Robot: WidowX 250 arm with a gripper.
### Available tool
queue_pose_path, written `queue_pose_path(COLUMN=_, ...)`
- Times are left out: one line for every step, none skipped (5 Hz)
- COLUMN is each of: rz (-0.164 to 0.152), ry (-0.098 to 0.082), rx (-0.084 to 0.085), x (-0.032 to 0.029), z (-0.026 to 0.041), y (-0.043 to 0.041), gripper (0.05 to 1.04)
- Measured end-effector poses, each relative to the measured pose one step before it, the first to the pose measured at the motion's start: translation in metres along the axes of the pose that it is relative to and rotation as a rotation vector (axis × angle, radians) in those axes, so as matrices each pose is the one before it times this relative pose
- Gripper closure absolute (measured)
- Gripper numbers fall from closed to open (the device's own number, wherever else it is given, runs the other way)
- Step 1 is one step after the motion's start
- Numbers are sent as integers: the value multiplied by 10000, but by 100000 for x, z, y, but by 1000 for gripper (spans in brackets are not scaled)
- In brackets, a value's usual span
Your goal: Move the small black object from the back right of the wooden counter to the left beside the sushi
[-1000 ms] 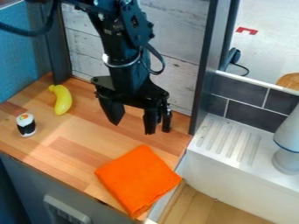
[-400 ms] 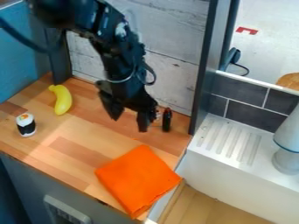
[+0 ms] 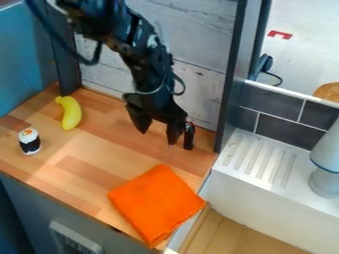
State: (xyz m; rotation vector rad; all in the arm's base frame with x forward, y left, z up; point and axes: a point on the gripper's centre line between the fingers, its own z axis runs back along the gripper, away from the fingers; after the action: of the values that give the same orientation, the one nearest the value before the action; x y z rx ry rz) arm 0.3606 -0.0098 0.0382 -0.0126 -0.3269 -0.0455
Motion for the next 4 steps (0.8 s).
queue_pose_path(rz=303, ry=308, rx=23, x=1482, z=-691, y=-19, gripper=83)
queue_pose_path(rz=181, ry=108, rx=-136, x=1370, z=-514, y=-282, gripper=83)
queue_pose_path(rz=22, ry=112, rx=-90, x=1238, z=-416, y=-564, gripper=83)
queue_pose_path(rz=82, ry=37, rx=-197, x=696, z=-244, y=-621, gripper=83)
